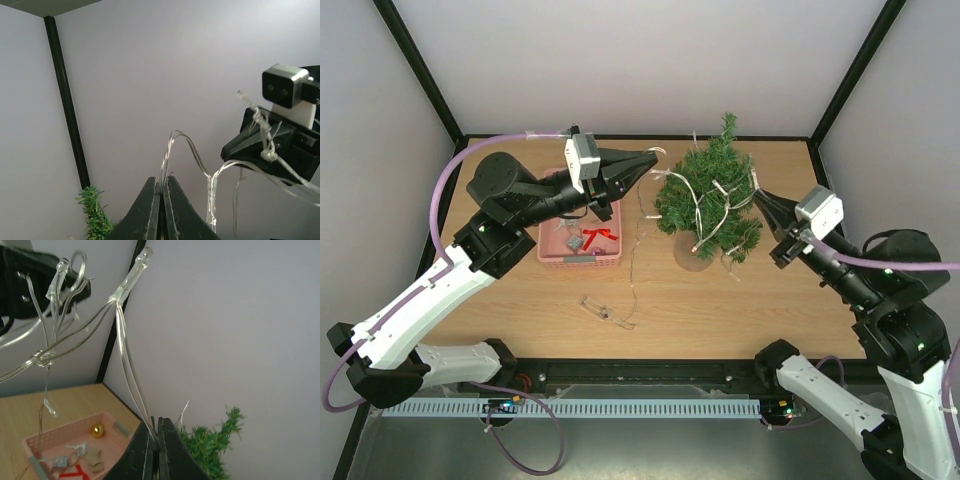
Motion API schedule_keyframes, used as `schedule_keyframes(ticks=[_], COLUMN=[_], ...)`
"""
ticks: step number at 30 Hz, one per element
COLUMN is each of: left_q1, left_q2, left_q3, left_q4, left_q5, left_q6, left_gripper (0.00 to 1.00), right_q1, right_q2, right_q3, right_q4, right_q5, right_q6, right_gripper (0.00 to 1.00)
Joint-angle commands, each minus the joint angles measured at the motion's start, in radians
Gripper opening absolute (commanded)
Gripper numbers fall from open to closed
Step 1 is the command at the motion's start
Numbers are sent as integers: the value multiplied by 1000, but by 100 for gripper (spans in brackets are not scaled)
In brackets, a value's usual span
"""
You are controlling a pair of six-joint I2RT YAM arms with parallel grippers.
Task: Decorate the small christmas tree
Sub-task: Wrap the decoration item around the Christmas tree.
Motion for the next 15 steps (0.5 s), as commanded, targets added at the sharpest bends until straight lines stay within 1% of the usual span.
schedule_keyframes(ticks=[1, 6, 9, 12, 14, 15], left_q1=[4, 4, 4, 4, 3, 3], left_q2=[-15, -10, -10, -8, -9, -9], left_q3=[-5, -9, -9, -10, -12, -13], left_q4=[5, 9, 9, 7, 6, 5], left_q5=[2, 6, 3, -4, -8, -12], left_q6=[10, 5, 5, 9, 10, 12], left_gripper=[2, 2, 2, 2, 2, 2], right_q1=[3, 3, 3, 3, 3, 3], right_q2=[-2, -4, -7, 0, 19, 31], right_q3=[25, 102, 108, 106, 119, 122], right_q4=[-91, -171, -168, -101, -29, 26], right_q5=[37, 96, 191, 387, 570, 687], right_q6=[35, 39, 28, -4, -31, -42], right_gripper=[2, 2, 2, 2, 2, 2])
